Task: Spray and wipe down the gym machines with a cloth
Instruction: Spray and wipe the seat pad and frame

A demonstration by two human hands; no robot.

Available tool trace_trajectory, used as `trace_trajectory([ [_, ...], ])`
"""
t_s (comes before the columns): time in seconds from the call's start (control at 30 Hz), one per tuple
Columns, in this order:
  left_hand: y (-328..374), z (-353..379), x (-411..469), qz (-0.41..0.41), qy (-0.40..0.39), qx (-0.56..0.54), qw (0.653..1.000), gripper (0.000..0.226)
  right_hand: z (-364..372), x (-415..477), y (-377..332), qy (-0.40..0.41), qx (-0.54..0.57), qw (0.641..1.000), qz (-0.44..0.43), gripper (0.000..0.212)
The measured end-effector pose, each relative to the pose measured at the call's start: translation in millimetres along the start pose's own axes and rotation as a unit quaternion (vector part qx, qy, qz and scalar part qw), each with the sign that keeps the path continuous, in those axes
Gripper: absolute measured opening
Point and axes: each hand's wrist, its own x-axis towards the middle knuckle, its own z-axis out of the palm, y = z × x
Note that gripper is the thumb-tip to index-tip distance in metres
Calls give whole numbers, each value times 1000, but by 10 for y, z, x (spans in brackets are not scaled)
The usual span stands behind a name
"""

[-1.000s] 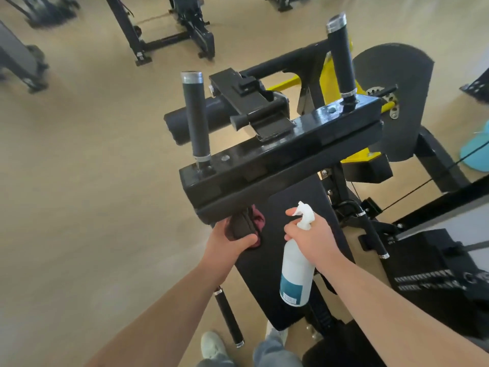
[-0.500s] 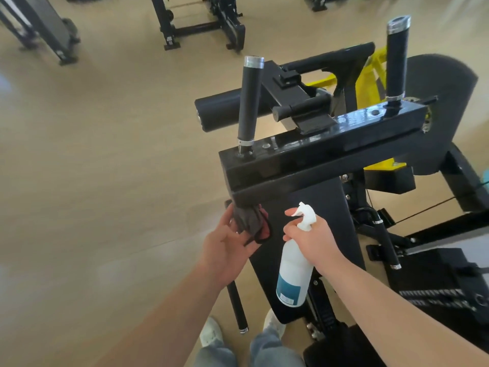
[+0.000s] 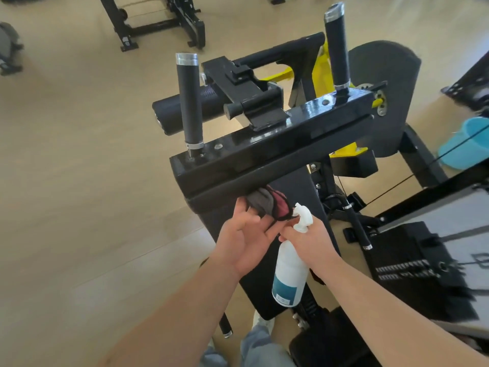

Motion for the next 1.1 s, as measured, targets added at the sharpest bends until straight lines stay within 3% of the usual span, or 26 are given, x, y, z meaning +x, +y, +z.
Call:
trace_trajectory([
  [0.1, -87, 91, 95, -3, 22, 13, 1000, 73, -150, 43, 133, 14, 1, 1000, 16, 3],
  [0.23, -185, 149, 97, 16, 97, -2, 995, 73, -297, 102, 254, 28, -8, 999, 19, 17],
  [0.6, -162, 229, 178, -1, 71, 180, 981, 75, -287, 153, 256, 38, 0, 999, 16, 18],
  [0.67, -177, 235, 213, -1, 87, 271, 959, 75, -260, 148, 258, 33, 0, 999, 20, 18],
  [0.8, -219, 186, 224, 12, 111, 459, 881, 69, -234, 137, 252, 26, -11, 999, 22, 19],
  [1.1, -148, 117, 409, 34, 93, 562, 821, 59, -195, 191, 256, 27, -1, 999, 22, 19],
])
